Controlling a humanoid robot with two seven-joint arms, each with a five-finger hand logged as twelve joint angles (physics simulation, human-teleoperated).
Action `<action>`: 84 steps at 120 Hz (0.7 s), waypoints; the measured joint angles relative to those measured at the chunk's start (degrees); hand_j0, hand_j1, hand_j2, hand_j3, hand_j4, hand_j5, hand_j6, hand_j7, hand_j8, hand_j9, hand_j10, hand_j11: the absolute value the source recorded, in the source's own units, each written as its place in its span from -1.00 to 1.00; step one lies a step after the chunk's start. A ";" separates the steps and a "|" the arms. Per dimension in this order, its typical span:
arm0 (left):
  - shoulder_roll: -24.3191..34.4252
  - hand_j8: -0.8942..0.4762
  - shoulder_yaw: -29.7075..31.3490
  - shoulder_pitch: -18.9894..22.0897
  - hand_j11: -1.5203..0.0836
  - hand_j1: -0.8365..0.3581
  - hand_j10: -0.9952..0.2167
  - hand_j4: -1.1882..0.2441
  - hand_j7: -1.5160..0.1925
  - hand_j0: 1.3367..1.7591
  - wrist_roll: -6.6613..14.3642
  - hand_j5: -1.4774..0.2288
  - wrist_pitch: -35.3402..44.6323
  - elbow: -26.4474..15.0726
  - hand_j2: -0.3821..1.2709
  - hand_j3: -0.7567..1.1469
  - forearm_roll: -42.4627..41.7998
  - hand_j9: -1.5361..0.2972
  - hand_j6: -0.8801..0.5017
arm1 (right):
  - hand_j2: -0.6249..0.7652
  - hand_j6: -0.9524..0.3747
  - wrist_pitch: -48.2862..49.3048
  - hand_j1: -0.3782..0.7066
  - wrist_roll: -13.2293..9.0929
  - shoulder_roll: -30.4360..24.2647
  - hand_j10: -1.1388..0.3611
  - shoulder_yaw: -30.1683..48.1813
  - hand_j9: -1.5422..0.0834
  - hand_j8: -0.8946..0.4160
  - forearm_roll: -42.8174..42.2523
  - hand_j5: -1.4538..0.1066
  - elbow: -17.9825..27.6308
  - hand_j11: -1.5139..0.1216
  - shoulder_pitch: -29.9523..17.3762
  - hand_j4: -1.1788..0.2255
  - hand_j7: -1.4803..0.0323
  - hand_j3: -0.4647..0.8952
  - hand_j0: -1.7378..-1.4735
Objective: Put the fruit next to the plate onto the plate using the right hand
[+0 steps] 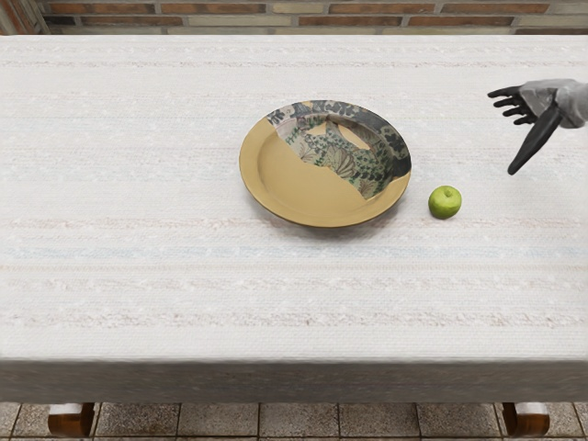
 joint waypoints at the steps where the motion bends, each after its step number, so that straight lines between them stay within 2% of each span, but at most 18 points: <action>1: 0.00 0.31 0.00 0.00 0.90 0.98 0.64 0.66 0.77 0.52 0.00 0.73 0.00 0.00 -0.54 -0.20 0.00 0.68 0.27 | -0.10 0.41 0.00 -0.91 0.00 0.01 0.50 0.05 0.87 0.34 0.00 0.84 0.00 0.83 -0.02 0.65 0.93 -0.32 -0.40; 32: 0.00 0.31 0.01 0.00 0.90 0.98 0.64 0.66 0.77 0.52 0.00 0.73 0.00 0.00 -0.54 -0.21 0.00 0.68 0.27 | -0.10 0.41 0.00 -0.91 -0.41 1.94 0.50 0.65 0.87 0.34 -0.05 0.84 -0.11 0.83 0.10 0.65 0.93 -0.32 -0.40; 36: 0.00 0.31 0.00 0.00 0.90 0.98 0.64 0.66 0.77 0.52 0.00 0.73 0.00 0.00 -0.54 -0.21 0.00 0.68 0.27 | -0.10 0.41 0.00 -0.91 -2.19 2.36 0.50 0.48 0.87 0.34 -0.20 0.84 -0.11 0.83 0.70 0.65 0.93 -0.32 -0.40; 48: 0.00 0.31 0.00 0.00 0.90 0.98 0.64 0.66 0.77 0.52 0.00 0.73 0.00 0.00 -0.54 -0.21 0.00 0.68 0.27 | -0.11 0.40 0.00 -0.91 -9.81 5.90 0.49 -1.18 0.87 0.34 -1.41 0.83 0.00 0.82 4.15 0.65 0.93 -0.32 -0.40; 62: 0.00 0.31 0.01 0.00 0.90 0.98 0.64 0.66 0.77 0.52 0.00 0.73 0.00 0.00 -0.54 -0.20 0.00 0.68 0.27 | -0.11 0.40 0.00 -0.90 -14.50 8.40 0.49 -4.63 0.87 0.33 -3.26 0.83 1.24 0.82 9.58 0.65 0.92 -0.32 -0.40; 66: 0.00 0.31 0.02 0.00 0.90 0.98 0.64 0.66 0.77 0.52 0.00 0.73 0.00 0.00 -0.54 -0.20 0.00 0.68 0.27 | -0.11 0.40 0.00 -0.90 -15.26 8.06 0.49 -4.65 0.87 0.33 -3.79 0.83 3.47 0.82 10.36 0.65 0.92 -0.32 -0.40; 72: 0.00 0.31 0.02 0.00 0.90 0.98 0.64 0.66 0.77 0.52 0.00 0.73 0.00 0.00 -0.54 -0.20 -0.01 0.68 0.27 | -0.11 0.40 0.00 -0.90 -16.04 5.48 0.49 -2.25 0.86 0.33 -4.27 0.83 9.39 0.82 11.15 0.65 0.92 -0.32 -0.40; 78: 0.00 0.31 0.00 0.00 0.90 0.98 0.64 0.66 0.77 0.52 0.00 0.73 0.00 0.00 -0.54 -0.20 0.00 0.68 0.27 | -0.11 0.40 0.00 -0.90 -16.85 1.42 0.49 -0.27 0.86 0.33 -4.87 0.83 18.07 0.82 11.67 0.65 0.92 -0.32 -0.40; 84: 0.00 0.31 0.01 0.00 0.90 0.98 0.64 0.66 0.77 0.52 0.00 0.73 0.00 0.00 -0.54 -0.20 0.00 0.68 0.27 | -0.11 0.40 0.00 -0.90 -18.66 -2.17 0.49 0.92 0.86 0.33 -5.94 0.83 26.34 0.82 12.02 0.64 0.92 -0.32 -0.40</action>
